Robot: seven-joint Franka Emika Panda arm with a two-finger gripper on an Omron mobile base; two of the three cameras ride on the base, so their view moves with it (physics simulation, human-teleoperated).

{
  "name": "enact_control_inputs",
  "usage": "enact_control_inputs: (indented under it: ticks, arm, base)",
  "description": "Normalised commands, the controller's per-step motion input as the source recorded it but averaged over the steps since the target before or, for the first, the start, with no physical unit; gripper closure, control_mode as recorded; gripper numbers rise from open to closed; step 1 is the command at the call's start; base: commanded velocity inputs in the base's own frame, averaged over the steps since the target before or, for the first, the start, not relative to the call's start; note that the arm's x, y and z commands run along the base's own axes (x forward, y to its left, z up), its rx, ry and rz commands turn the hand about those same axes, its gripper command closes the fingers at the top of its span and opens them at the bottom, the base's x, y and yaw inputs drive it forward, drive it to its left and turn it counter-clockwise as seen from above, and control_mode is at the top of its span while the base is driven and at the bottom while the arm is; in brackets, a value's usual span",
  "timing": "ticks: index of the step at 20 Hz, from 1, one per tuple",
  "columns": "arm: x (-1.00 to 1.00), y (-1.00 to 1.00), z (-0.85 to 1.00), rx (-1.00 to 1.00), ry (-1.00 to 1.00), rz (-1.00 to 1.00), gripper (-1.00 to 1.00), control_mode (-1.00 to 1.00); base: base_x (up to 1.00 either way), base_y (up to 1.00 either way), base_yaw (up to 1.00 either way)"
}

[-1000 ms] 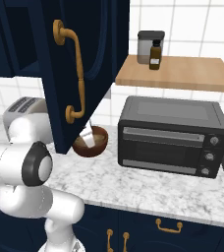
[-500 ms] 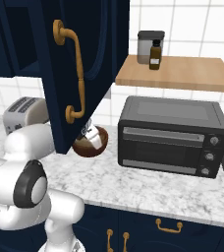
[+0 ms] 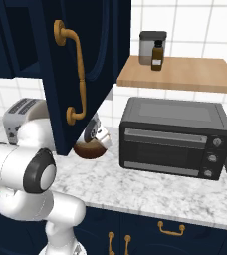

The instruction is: Pick up the bowls on the counter and stack them on top of one another in the open cabinet. Place the smaller bowl on top of the larger bowl.

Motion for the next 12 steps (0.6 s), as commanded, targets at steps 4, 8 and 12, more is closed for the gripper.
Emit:
enact_control_inputs:
  ticks: [4,8,12]
  arm:
    - [0.37,0.00,0.00,0.00,0.00,0.01,-1.00,-1.00]
    - [0.27,-0.06,0.00,0.00,0.00,0.11,-1.00,-1.00]
    - [0.06,-0.21,-0.04,0.00,0.00,0.13,-1.00,-1.00]
  base:
    - [0.00,0.00,0.00]
    - [0.00,0.00,0.00]
    - [0.00,0.00,0.00]
